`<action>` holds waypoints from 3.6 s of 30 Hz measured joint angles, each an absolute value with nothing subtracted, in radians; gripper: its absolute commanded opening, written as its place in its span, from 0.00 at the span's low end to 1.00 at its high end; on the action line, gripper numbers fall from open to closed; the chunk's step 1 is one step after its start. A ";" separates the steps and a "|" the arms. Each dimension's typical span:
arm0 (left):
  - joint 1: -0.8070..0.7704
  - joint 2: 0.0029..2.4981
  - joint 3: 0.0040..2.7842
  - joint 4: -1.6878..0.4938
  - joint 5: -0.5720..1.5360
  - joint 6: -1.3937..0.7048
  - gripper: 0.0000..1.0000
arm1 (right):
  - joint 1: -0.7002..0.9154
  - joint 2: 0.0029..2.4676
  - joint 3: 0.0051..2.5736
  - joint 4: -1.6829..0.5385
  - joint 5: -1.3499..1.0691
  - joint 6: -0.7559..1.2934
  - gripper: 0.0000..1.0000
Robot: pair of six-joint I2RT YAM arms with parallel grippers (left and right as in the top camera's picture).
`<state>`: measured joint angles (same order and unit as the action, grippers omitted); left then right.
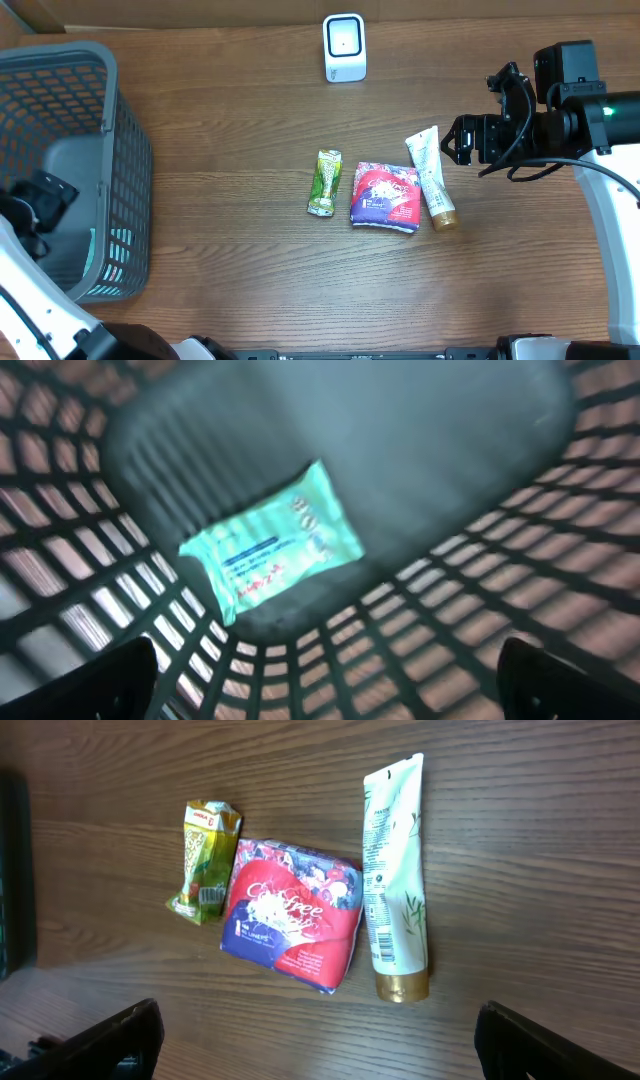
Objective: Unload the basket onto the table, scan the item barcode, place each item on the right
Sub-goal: 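Withdraw the left gripper back into the grey basket, then grasp the mint-green wipes packet in the basket with the left gripper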
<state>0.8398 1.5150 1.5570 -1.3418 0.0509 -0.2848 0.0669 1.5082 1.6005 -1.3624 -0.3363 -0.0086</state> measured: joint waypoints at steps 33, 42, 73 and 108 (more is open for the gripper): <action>0.894 1.722 1.120 -0.866 0.057 -0.093 0.34 | 0.067 1.508 1.600 -1.344 -0.336 -0.020 1.00; 0.895 1.723 1.127 -0.800 0.065 -0.071 0.04 | 0.067 1.508 1.600 -1.346 -0.336 -0.020 1.00; 0.892 1.767 1.134 -0.804 0.149 0.273 0.87 | 0.067 1.508 1.600 -1.346 -0.336 -0.020 1.00; 0.892 1.782 1.479 -0.945 0.126 -0.031 0.04 | 0.067 1.508 1.600 -1.341 -0.336 -0.019 1.00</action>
